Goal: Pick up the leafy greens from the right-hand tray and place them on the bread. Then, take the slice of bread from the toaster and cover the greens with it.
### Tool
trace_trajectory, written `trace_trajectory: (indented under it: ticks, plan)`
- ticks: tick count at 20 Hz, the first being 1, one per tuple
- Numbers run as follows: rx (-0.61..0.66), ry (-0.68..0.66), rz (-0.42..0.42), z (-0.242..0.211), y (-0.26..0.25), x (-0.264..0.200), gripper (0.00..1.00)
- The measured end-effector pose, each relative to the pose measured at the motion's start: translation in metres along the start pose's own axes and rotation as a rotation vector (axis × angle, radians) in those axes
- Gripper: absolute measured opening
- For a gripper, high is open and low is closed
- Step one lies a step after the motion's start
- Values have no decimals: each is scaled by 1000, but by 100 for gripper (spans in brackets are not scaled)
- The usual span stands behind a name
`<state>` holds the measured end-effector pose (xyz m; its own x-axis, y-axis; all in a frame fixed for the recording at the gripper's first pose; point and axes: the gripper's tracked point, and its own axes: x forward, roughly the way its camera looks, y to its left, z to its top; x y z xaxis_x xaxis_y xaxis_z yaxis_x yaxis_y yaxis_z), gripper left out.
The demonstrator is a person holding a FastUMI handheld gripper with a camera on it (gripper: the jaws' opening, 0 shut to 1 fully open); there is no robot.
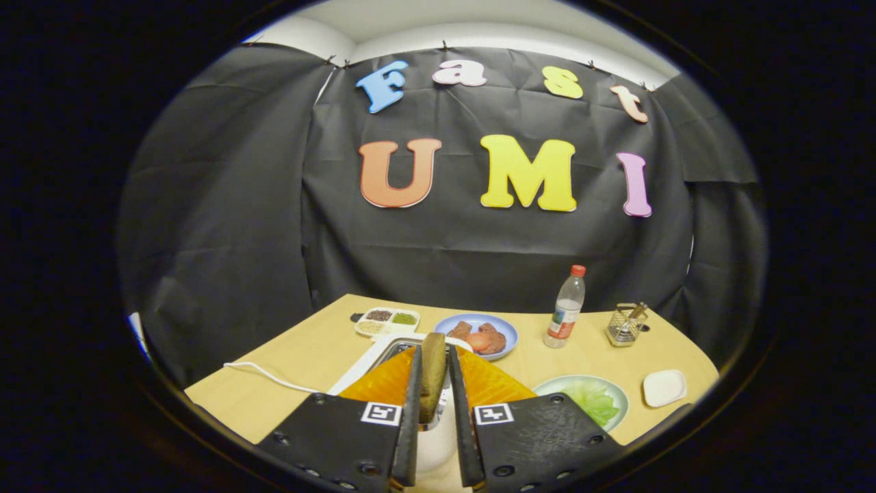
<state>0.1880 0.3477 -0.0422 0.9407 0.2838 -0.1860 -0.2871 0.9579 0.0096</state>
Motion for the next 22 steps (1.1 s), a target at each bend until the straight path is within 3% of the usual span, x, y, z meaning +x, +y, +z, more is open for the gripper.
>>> trace_trajectory:
  ticks: [3,8,10,13,22]
  plan:
    - [7,30,-33,-8,1,10,45]
    - [55,108,-110,-21,-10,29,42]
    - [65,101,-137,-21,-16,32,28]
    - [83,102,-91,-15,-10,27,8]
    - [134,-55,-34,62,-22,-21,2]
